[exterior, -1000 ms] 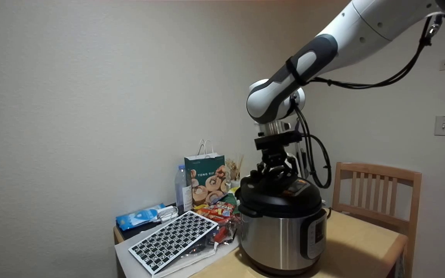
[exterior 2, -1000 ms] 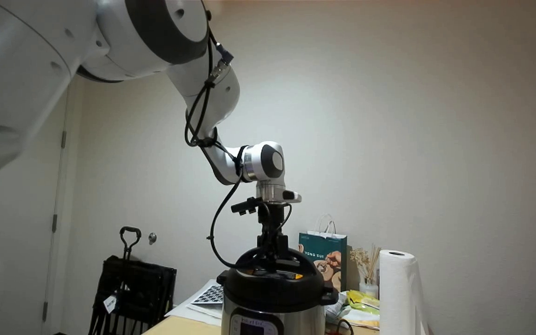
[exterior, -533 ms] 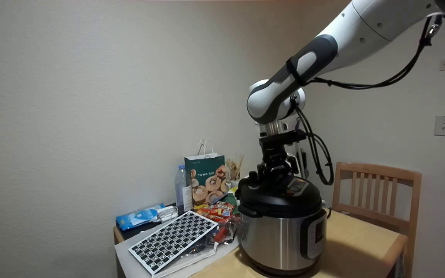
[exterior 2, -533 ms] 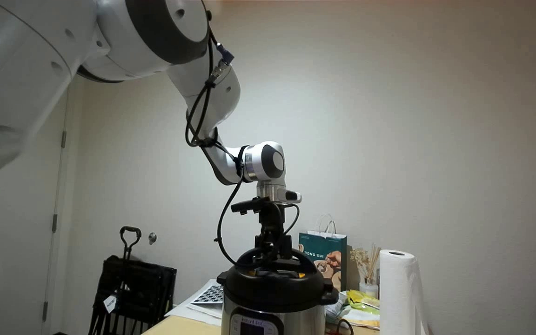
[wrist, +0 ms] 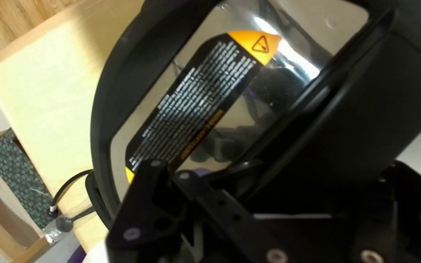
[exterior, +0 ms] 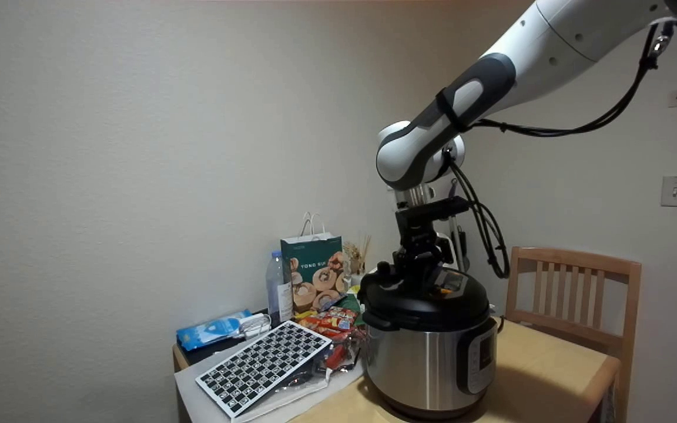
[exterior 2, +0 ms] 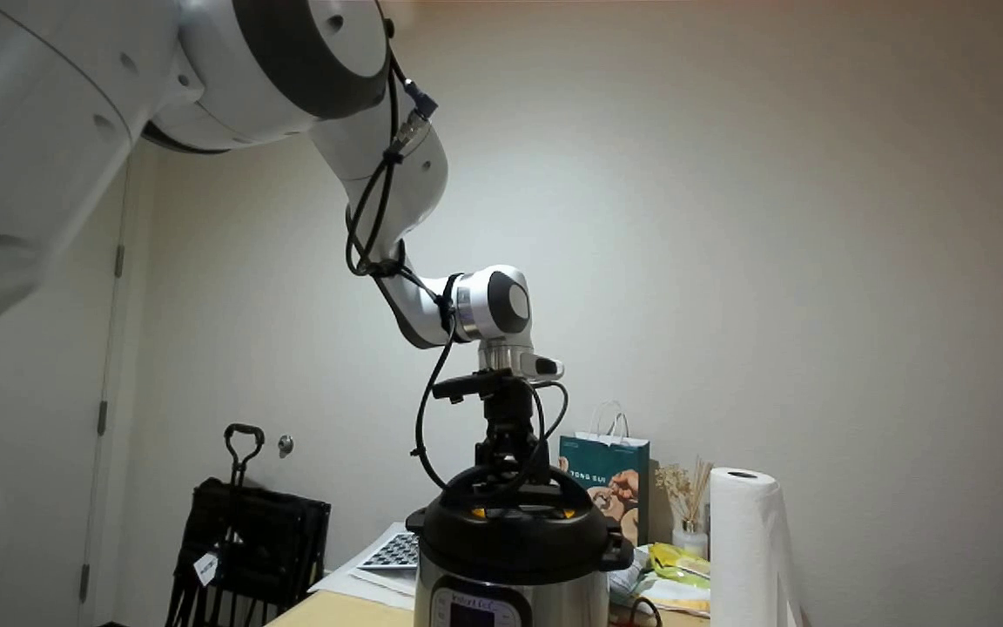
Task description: Remove the lid from the cooker
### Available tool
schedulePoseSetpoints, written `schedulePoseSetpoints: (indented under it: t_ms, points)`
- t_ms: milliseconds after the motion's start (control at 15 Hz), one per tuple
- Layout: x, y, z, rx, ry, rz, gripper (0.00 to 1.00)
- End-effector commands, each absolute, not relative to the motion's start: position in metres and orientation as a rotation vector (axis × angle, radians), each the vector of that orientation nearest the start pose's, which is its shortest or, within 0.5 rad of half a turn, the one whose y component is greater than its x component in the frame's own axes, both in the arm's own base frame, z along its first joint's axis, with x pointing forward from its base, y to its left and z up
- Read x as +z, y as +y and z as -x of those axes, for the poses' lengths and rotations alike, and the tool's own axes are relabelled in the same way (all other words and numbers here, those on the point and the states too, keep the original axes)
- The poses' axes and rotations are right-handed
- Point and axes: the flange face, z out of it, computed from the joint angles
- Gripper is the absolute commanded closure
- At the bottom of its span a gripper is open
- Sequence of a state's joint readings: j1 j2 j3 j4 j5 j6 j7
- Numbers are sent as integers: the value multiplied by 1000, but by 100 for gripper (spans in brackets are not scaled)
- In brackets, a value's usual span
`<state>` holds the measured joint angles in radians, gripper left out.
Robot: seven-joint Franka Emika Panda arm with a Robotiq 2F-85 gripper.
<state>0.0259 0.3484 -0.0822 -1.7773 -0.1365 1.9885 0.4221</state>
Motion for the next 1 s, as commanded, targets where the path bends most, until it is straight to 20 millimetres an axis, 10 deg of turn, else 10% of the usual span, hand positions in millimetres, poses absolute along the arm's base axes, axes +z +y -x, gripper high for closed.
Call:
schedulePoseSetpoints:
  t_ms: [0, 467, 533, 600, 667, 933]
  points:
    - [339, -59, -633, 157, 405, 3307, 100]
    - [353, -43, -628, 195, 487, 3264, 100]
    - [353, -43, -628, 196, 485, 3265, 75]
    - [353, -44, -628, 166, 396, 3291, 75]
    - [352, -45, -630, 129, 252, 3307, 95]
    - [349, -58, -634, 158, 193, 3321, 100]
